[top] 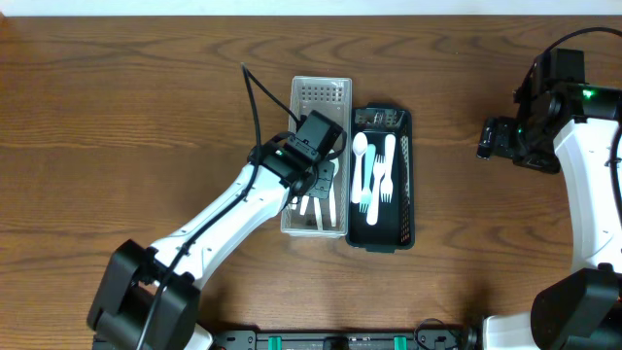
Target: Pack container
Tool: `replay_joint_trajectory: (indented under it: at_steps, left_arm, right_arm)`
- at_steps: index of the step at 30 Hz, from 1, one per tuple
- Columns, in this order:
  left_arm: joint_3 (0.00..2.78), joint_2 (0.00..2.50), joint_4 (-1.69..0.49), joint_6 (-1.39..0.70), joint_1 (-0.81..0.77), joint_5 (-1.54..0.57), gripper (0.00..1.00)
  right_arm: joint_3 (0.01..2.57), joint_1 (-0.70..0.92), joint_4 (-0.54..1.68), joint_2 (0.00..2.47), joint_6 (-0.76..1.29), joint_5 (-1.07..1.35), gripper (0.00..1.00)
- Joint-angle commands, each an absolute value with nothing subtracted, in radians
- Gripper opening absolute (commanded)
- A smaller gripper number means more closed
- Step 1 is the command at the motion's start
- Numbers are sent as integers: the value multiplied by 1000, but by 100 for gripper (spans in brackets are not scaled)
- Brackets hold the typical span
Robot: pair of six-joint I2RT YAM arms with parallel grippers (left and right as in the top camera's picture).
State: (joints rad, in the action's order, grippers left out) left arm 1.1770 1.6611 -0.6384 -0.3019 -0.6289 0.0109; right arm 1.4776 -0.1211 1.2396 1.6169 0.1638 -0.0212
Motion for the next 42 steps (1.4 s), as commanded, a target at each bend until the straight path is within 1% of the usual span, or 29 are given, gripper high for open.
replay_joint_trajectory:
  at_steps: [1,2,3,5,6,7,9,12,14,16,18,19,20,23,28,31,34,37,40,42]
  left_arm:
    - [1200,1697,-633,-281,-628,29,6]
    - [1200,1704,-632,-280,-628,29,8]
    - [1200,1707,-630,-278,-628,29,15]
    - [1200,1707,-626,-258,-628,30,36]
    - [1203,1705,-627,-253,-628,30,41]
    - [1207,1703,-628,-241,-628,30,44]
    - [1221,1697,-643,-213,-628,30,53]
    - [1262,1672,-684,-190,-627,39,56]
    - [1295,1642,-712,-170,-624,51,62]
    - [1316,1599,-721,-168,-613,88,73]
    - [1320,1551,-714,-168,-591,128,85]
    - [1320,1525,-711,-168,-573,154,94]
    - [1320,1502,-709,-168,-550,180,98]
    - [1320,1453,-699,-168,-461,234,98]
    - [1320,1448,-638,-169,-265,237,98]
    - [1320,1457,-620,-169,-182,237,98]
    - [1320,1458,-619,-168,-134,238,98]
    - [1320,1458,-594,-164,-89,247,98]
    - [1320,1451,-649,-165,-55,247,98]
    - [1304,1429,-664,-169,-47,248,98]
  right_arm:
    - [1477,-117,1242,1622,160,-17,85]
    - [1477,-117,1242,1622,160,-17,84]
    - [1477,-117,1242,1622,160,-17,85]
    - [1477,-117,1242,1622,160,-17,85]
    - [1477,-117,1242,1622,160,-17,84]
    - [1477,-117,1242,1622,160,-17,85]
    - [1477,-117,1242,1622,160,-17,85]
    - [1477,-117,1237,1622,160,-17,85]
    - [1477,-117,1219,1622,160,-17,84]
    - [1477,-117,1192,1622,160,-17,86]
    - [1477,-116,1155,1622,160,-14,91]
    - [1477,-114,1133,1622,159,-6,98]
    - [1477,-110,1112,1622,159,2,99]
    - [1477,-77,1017,1622,134,8,99]
    - [1477,23,821,1623,33,7,99]
    - [1477,62,723,1623,26,-3,99]
    - [1477,76,593,1623,16,-63,99]
    - [1477,75,587,1619,12,-64,99]
    - [1477,73,651,1617,-22,-81,99]
    - [1477,68,695,1608,-3,-90,99]
